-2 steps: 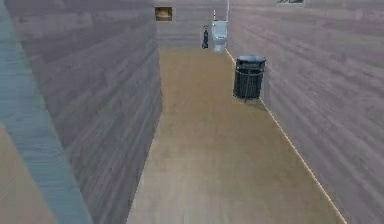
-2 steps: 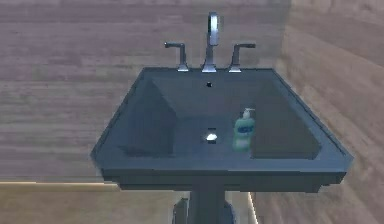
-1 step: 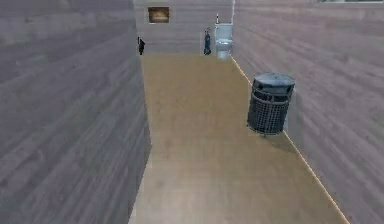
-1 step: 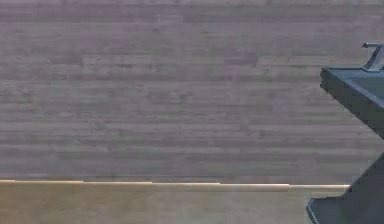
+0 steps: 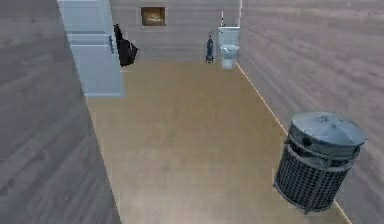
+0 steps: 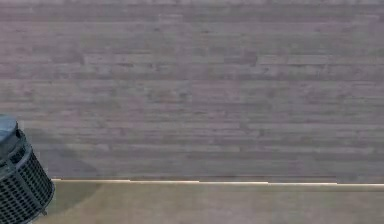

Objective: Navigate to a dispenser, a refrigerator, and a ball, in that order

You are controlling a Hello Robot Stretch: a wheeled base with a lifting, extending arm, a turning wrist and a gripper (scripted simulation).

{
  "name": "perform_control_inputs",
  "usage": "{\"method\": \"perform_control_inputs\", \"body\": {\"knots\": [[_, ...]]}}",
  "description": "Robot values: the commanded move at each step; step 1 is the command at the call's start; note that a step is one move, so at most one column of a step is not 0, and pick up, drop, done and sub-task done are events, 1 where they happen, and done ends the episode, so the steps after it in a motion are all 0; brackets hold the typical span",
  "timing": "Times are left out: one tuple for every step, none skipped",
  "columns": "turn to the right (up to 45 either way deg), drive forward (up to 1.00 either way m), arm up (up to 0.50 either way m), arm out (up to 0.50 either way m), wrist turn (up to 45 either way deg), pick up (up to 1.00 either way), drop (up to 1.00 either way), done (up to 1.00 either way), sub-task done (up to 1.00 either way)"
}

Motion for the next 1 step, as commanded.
{"method": "perform_control_inputs", "body": {"knots": [[-3.0, 0.0, 0.0, 0.0, 0.0, 0.0, 0.0, 0.0, 0.0]]}}
